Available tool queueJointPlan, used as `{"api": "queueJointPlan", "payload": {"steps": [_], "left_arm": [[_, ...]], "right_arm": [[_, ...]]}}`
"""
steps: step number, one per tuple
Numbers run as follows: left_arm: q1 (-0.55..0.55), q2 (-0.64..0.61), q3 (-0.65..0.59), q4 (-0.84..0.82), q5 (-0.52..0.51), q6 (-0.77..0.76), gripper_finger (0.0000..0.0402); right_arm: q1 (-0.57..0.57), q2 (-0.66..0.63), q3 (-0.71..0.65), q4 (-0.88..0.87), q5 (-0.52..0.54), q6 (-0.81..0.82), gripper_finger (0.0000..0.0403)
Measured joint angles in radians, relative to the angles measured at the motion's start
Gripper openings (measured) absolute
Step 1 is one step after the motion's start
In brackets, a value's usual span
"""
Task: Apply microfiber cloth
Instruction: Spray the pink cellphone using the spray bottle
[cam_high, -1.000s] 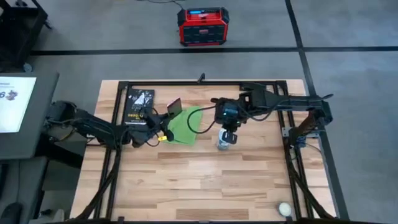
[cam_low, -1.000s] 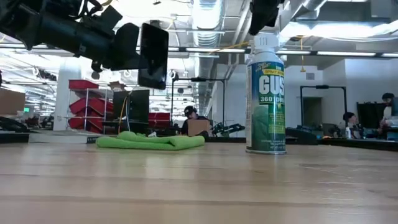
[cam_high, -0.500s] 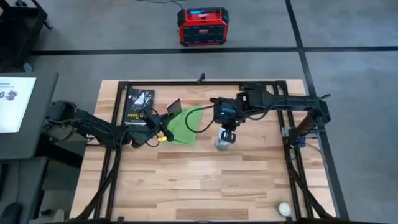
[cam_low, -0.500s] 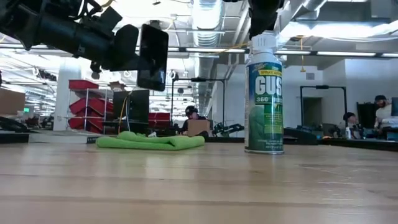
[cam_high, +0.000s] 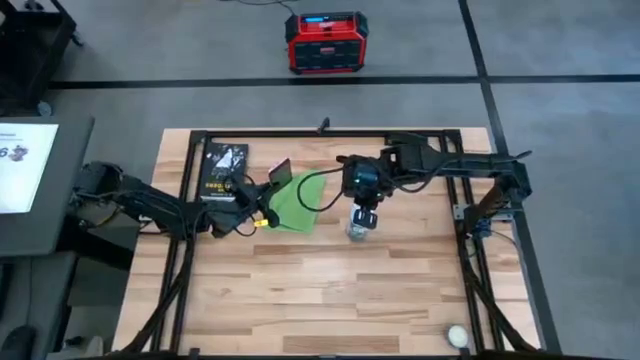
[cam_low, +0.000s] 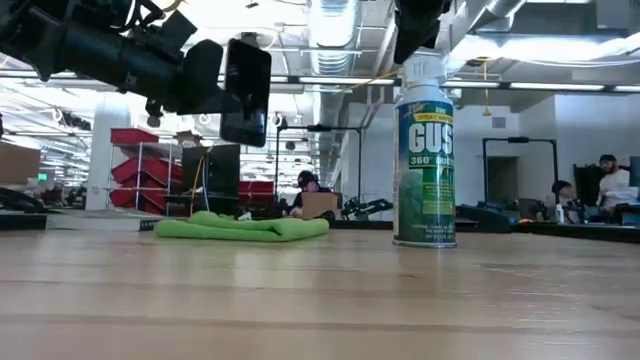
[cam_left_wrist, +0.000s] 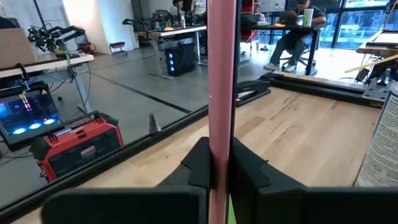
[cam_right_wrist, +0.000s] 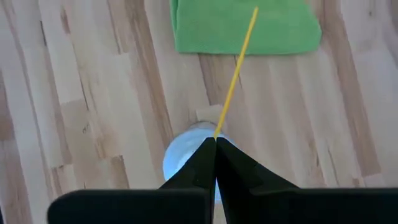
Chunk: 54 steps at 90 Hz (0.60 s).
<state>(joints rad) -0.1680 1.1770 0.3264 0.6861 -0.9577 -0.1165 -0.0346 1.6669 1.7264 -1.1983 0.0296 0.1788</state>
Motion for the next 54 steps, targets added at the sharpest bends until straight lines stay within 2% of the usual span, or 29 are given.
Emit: {"api": "queueJointPlan", "payload": {"steps": [54], "left_arm": [[0.0, 0.0, 0.0, -0.006, 0.0, 0.0, 0.0007]], "right_arm": [[-0.022, 0.007, 0.0, -0.014, -0.002, -0.014, 0.0]]}}
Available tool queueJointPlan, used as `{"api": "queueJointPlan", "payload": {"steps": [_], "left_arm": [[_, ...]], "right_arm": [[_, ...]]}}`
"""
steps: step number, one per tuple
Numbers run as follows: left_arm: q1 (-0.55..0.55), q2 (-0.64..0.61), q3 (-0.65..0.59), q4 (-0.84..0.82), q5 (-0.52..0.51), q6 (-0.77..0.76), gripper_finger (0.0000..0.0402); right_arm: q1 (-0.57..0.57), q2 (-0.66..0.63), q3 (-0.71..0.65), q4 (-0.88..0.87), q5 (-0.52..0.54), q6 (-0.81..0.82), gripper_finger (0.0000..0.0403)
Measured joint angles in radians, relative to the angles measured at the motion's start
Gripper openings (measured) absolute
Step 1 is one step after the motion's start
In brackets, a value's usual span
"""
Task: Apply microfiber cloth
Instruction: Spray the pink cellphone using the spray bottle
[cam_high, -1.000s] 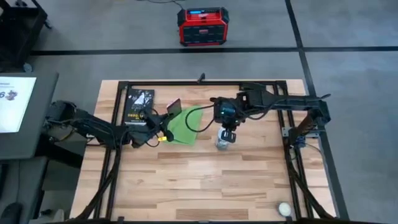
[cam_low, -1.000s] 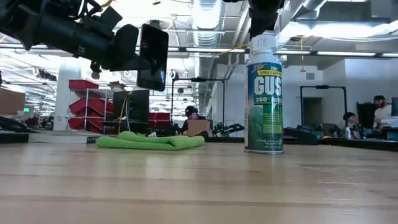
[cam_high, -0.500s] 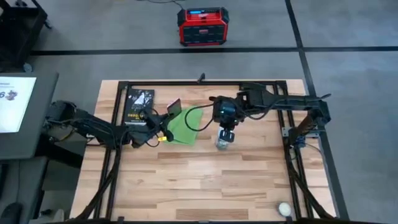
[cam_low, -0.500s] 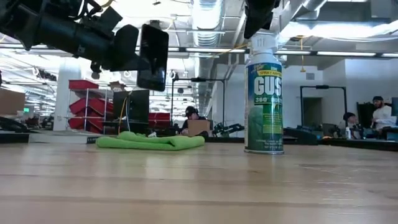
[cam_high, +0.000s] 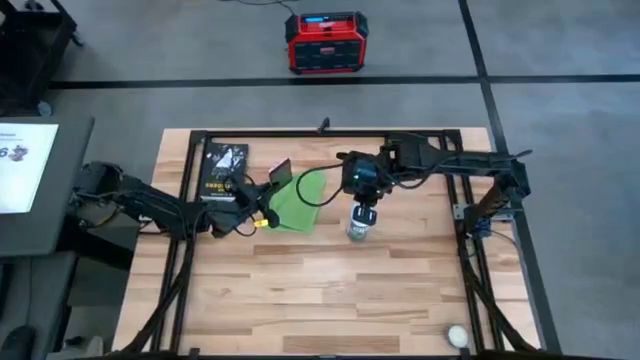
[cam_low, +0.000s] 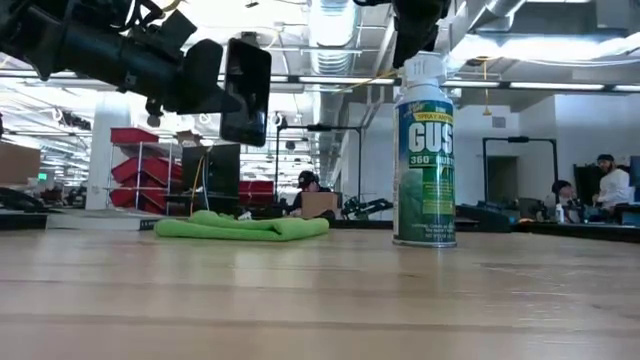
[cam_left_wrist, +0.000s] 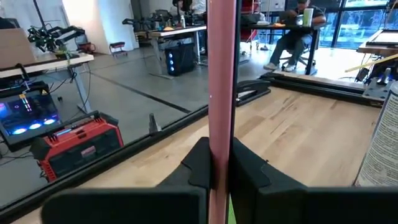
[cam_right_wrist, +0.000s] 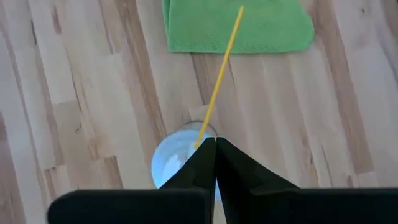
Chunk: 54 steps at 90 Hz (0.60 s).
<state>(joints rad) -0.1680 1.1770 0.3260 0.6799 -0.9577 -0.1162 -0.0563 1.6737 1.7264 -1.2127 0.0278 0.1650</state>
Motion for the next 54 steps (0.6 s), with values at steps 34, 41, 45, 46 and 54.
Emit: {"api": "queueJointPlan", "payload": {"steps": [34, 41, 45, 46, 54], "left_arm": [[0.0, 0.0, 0.0, -0.002, 0.0, 0.0, 0.0007], [0.0, 0.0, 0.0, -0.003, 0.0, 0.0, 0.0007], [0.0, 0.0, 0.0, -0.005, 0.0, 0.0, 0.0007], [0.0, 0.0, 0.0, -0.005, 0.0, 0.0, 0.0007], [0.0, 0.0, 0.0, -0.012, 0.0, 0.0, 0.0007]], "right_arm": [[-0.001, 0.05, 0.002, -0.004, -0.034, -0.005, 0.0], [-0.001, 0.063, 0.004, -0.002, -0.023, -0.015, 0.0], [-0.001, 0.064, 0.003, 0.003, 0.018, -0.016, 0.0], [0.0, 0.063, 0.003, 0.003, 0.031, -0.016, 0.0], [0.0, 0.056, 0.033, -0.01, 0.113, -0.02, 0.0]]}}
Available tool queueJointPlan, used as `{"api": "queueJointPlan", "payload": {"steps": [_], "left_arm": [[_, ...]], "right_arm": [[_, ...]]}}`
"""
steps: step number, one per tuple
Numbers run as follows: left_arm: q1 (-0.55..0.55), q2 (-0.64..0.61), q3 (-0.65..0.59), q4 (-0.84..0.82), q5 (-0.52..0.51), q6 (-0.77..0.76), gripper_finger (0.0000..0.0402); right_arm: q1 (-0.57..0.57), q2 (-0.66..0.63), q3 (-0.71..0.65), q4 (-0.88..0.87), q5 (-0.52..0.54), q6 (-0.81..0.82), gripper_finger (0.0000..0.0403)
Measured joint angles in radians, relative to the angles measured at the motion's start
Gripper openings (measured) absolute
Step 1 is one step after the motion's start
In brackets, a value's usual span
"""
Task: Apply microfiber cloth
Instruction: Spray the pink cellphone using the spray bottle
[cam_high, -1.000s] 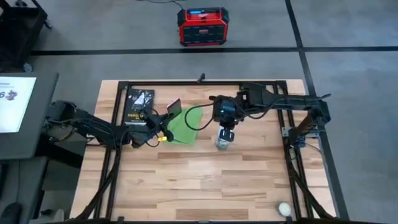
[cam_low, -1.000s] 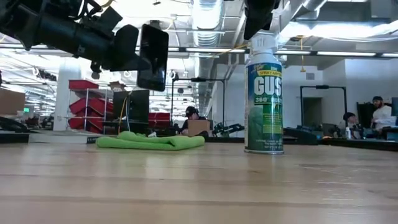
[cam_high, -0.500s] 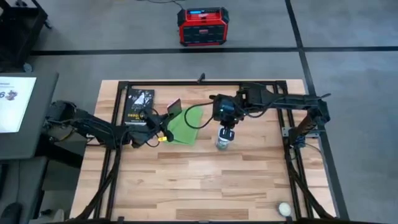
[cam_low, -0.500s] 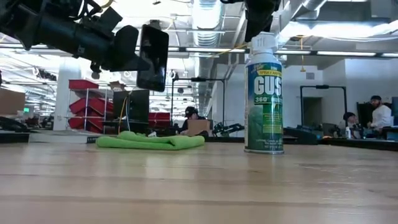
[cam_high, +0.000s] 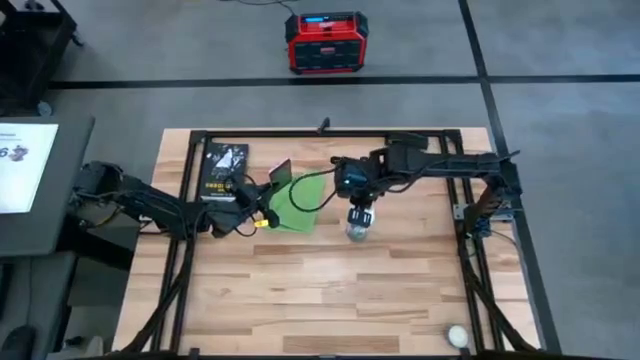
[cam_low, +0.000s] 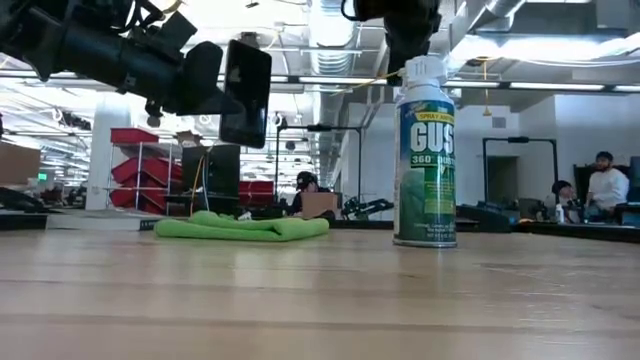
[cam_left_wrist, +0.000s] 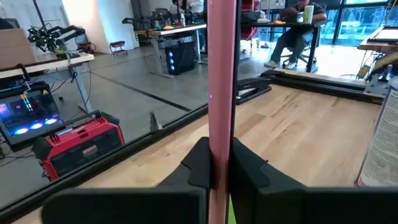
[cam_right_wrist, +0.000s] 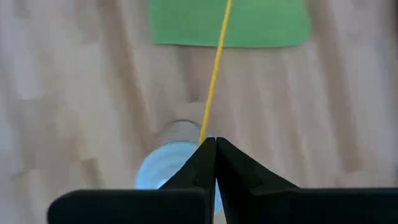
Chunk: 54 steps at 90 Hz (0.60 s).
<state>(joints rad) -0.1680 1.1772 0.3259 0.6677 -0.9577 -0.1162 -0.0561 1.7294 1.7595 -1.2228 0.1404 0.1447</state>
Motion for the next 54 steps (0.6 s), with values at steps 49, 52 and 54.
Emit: {"api": "queueJointPlan", "payload": {"steps": [49, 52, 54], "left_arm": [[0.0, 0.0, 0.0, -0.003, 0.0, 0.0, 0.0006], [0.0, 0.0, 0.0, -0.004, 0.0, 0.0, 0.0006], [0.0, 0.0, 0.0, -0.004, 0.0, 0.0, 0.0006]], "right_arm": [[-0.002, -0.036, 0.131, -0.043, -0.051, -0.014, 0.0], [-0.002, -0.034, 0.129, -0.049, -0.065, -0.014, 0.0], [-0.002, -0.029, 0.129, -0.05, -0.073, -0.014, 0.0]]}}
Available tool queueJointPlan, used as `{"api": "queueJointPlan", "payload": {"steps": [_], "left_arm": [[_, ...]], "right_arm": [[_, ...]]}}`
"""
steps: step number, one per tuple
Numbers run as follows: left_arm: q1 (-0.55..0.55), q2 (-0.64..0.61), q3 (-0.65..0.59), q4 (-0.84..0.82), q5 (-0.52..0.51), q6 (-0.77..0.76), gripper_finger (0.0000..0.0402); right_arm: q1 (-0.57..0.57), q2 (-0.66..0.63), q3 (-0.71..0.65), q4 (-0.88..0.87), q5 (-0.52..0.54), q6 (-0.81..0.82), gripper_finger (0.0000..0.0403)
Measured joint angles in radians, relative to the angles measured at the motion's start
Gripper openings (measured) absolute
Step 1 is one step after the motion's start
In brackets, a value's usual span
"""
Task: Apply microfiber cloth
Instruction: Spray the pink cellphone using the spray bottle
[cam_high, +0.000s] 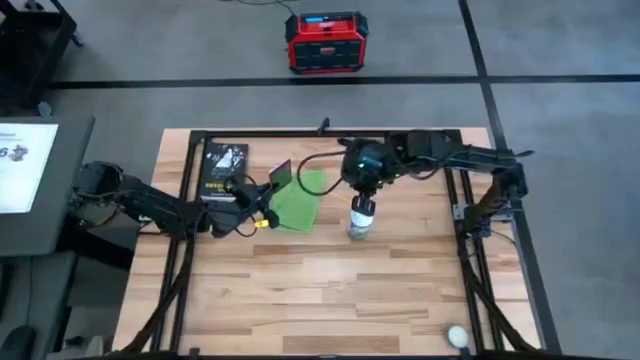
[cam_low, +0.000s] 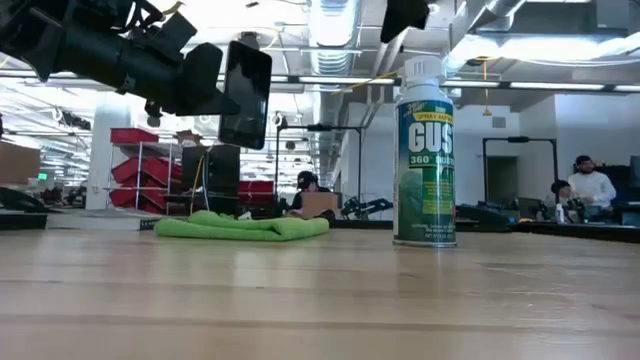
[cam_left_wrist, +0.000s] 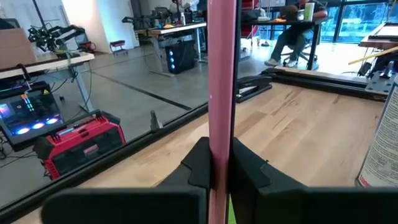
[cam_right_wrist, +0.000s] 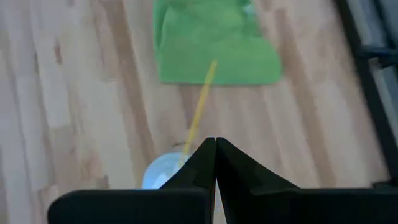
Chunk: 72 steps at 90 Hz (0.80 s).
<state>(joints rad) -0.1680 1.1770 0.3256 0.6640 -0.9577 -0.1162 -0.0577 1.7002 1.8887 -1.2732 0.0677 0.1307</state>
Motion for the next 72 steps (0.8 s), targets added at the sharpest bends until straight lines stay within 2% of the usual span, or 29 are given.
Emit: {"api": "queueJointPlan", "payload": {"steps": [33, 72], "left_arm": [[0.0, 0.0, 0.0, -0.002, 0.0, -0.003, 0.0006], [-0.002, 0.0, 0.0, -0.002, 0.0, -0.011, 0.0006]], "right_arm": [[0.023, 0.041, 0.002, -0.039, -0.046, 0.008, 0.0], [0.031, 0.041, 0.002, -0.061, -0.023, 0.02, 0.0]]}}
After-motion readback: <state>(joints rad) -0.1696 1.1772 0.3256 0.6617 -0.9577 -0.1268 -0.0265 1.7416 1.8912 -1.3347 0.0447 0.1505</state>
